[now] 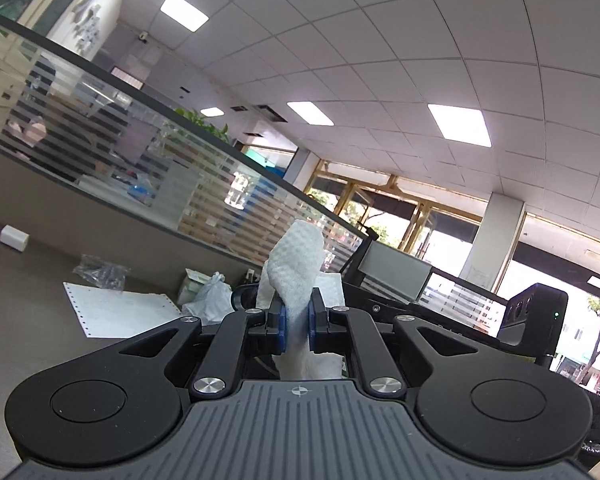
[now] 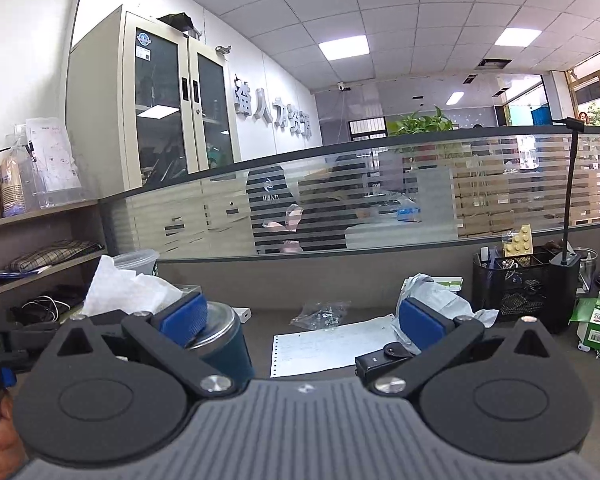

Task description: Clean container

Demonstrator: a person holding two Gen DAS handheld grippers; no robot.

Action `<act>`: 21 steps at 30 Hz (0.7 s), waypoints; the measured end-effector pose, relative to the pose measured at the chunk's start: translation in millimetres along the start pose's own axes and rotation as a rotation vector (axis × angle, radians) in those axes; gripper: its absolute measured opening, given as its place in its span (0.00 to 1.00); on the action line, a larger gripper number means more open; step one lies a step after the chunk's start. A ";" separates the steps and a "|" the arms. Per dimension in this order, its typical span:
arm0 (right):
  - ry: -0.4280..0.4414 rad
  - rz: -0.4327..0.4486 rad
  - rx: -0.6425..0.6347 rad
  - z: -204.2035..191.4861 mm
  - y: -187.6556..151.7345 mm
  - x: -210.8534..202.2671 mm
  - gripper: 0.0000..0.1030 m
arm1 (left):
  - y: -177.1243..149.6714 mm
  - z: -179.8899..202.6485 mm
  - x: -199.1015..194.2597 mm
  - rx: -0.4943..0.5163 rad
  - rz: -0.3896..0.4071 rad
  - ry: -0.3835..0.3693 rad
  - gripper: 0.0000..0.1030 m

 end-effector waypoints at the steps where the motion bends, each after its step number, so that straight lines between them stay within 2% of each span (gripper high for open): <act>1: 0.003 -0.001 0.006 0.4 -0.4 0.6 1.00 | 0.2 -0.1 -0.1 0.003 0.000 0.011 0.13; 7: 0.001 0.001 0.001 -1.2 0.1 -1.7 1.00 | -6.4 -6.5 -10.1 -0.023 -0.006 0.042 0.14; 21: -0.009 0.008 -0.004 -4.3 -0.9 -2.5 1.00 | -16.9 -19.8 -3.6 -0.052 -0.043 0.117 0.13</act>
Point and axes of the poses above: each gripper's, at about its wrist camera, not at the fingertips, and x roughly the way its jaws point, z to its right, y to its top, the point moved 1 cm from there along x, roughly the way its jaws point, and after that the axes turned 13 degrees about -x, right-handed, at the moved point
